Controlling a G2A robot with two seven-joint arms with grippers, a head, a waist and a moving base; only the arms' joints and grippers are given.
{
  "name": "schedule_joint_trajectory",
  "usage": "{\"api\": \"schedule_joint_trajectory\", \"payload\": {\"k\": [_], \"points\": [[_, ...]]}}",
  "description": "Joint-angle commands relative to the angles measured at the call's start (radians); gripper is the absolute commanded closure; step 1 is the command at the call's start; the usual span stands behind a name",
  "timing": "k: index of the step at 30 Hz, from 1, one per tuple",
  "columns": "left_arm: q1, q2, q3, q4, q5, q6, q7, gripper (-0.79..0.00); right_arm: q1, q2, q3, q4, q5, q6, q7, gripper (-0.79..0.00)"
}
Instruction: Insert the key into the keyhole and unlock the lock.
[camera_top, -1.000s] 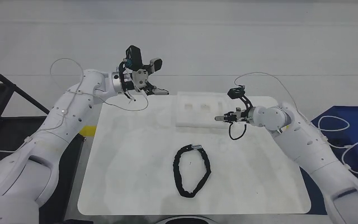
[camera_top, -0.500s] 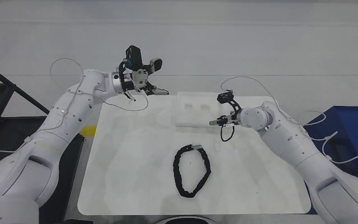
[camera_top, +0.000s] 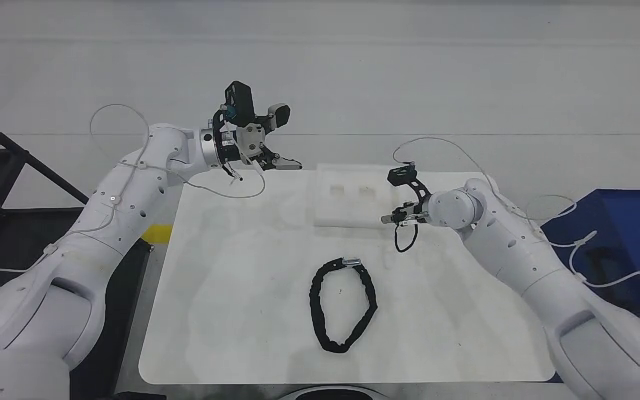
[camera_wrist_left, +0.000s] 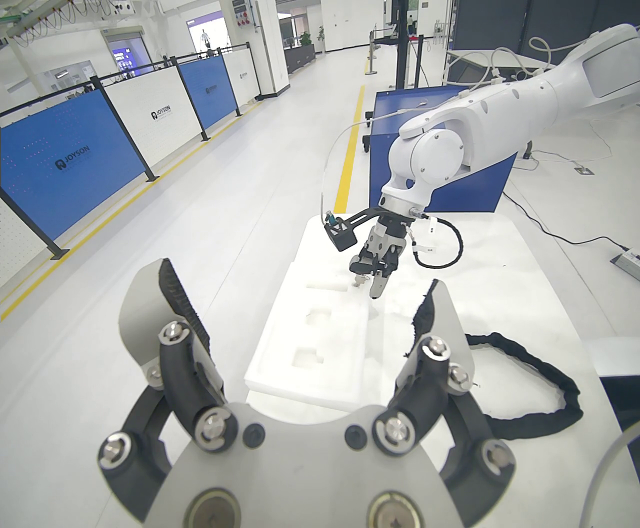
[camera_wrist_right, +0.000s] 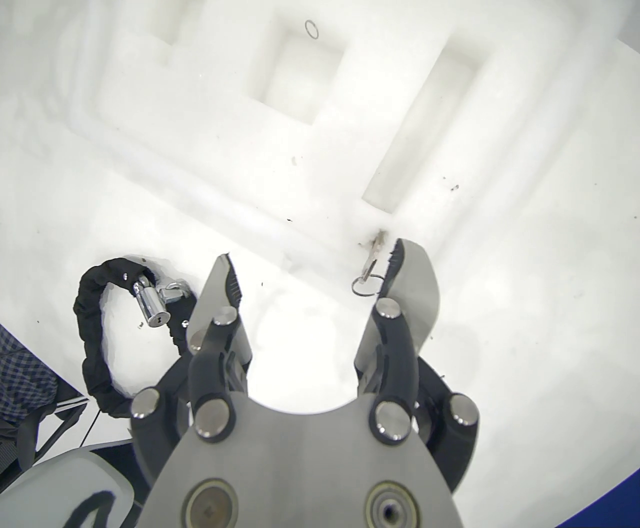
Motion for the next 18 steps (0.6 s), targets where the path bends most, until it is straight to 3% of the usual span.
{"api": "schedule_joint_trajectory", "payload": {"k": [1, 18], "points": [[0.0, 0.0, 0.0, 0.0, 0.0, 0.0, 0.0, -0.785, 0.001, -0.002, 0.003, 0.002, -0.006, 0.004, 0.007, -0.391], [0.0, 0.0, 0.0, 0.0, 0.0, 0.0, 0.0, -0.785, 0.011, -0.024, 0.026, 0.062, -0.044, 0.012, 0.02, -0.286]]}}
